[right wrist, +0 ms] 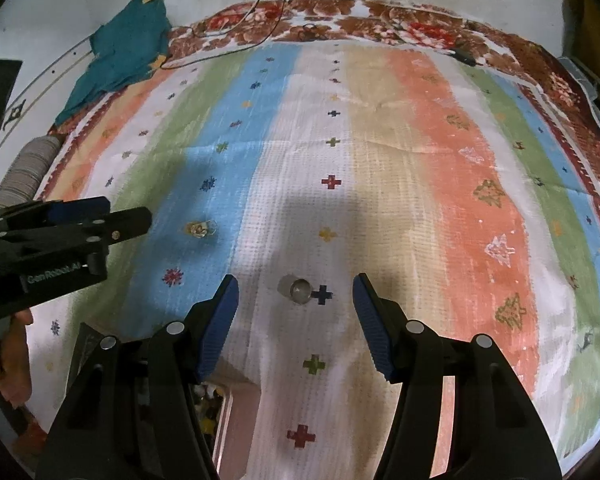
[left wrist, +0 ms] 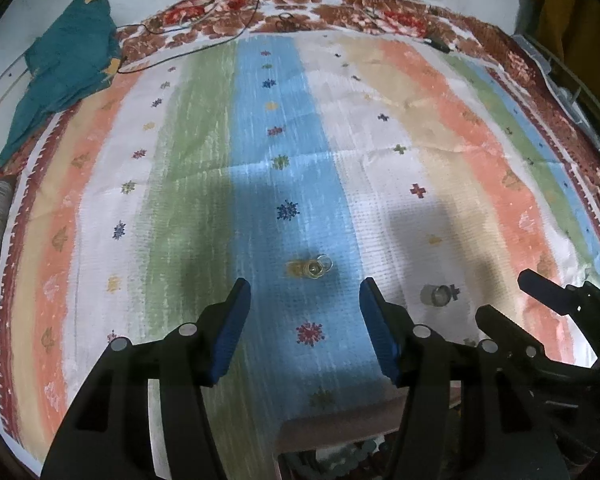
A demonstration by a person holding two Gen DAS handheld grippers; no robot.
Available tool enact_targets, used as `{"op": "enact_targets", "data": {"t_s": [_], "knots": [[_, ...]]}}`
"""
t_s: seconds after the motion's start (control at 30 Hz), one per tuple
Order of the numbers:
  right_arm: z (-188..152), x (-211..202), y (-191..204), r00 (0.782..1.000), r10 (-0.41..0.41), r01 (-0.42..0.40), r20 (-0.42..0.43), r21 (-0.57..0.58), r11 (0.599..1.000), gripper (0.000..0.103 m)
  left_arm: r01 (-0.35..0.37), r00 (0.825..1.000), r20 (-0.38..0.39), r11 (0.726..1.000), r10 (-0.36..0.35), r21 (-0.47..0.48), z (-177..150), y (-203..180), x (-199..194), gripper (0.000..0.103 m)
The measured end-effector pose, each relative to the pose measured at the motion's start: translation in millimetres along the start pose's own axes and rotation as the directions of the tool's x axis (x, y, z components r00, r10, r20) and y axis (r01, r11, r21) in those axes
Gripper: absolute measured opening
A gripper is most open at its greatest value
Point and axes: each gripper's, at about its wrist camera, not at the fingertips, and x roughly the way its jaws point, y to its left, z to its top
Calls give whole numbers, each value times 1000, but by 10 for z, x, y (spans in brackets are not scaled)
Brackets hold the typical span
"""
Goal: Organize jewelry
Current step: 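Move both tools forward toward the two small rings on the cloth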
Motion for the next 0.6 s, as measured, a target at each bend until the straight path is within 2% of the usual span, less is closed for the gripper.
{"op": "enact_targets", "data": {"t_s": [0.6], "knots": [[26,392,-12,993,26,-26,-114,2,1000,59,20,992,-121,1000,-18,17,188,-51,563,57]]}}
